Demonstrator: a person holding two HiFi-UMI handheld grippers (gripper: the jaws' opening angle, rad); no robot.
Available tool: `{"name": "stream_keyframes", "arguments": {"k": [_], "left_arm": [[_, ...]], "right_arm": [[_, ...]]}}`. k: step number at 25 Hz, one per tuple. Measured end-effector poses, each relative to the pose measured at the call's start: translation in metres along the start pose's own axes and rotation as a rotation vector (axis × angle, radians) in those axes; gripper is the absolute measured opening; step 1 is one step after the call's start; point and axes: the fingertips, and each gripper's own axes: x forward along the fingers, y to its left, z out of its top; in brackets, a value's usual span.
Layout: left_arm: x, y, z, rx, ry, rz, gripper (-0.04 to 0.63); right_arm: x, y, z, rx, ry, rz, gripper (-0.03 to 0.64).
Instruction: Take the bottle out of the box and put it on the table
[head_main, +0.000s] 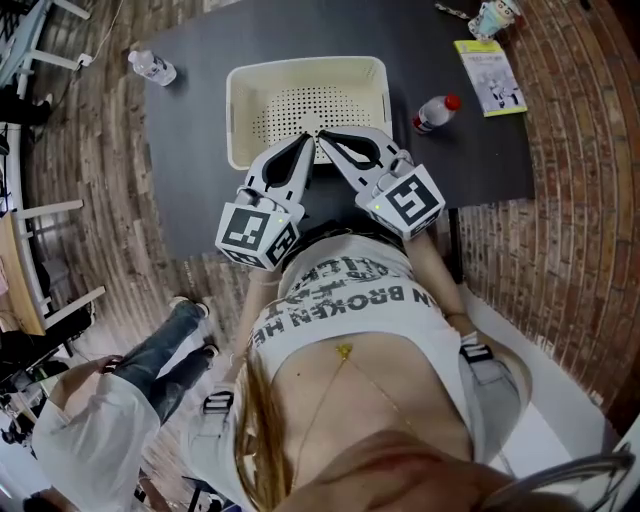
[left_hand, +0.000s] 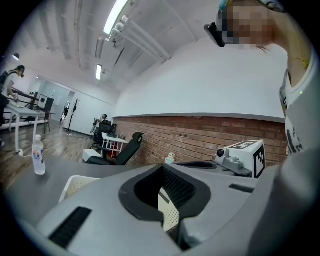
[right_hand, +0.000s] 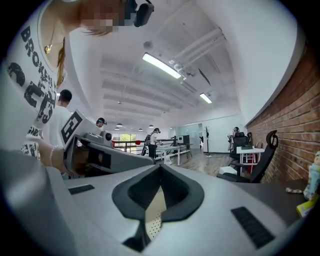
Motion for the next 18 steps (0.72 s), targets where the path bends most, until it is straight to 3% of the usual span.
{"name": "stream_keyframes", "arguments": {"k": [5,18], "left_arm": [[-0.006,-0.001,0.014,0.034,-0.028,0.002,0.0],[-0.006,-0.005,0.005,0.13,0.02,-0.001,0.0]], "right_arm": [[0.0,0.002,0.017,-0.016,-0.06,-0.002,0.009],[-0.008,-0.007,0.006,0.021,-0.03,-0.018,0.009]]}}
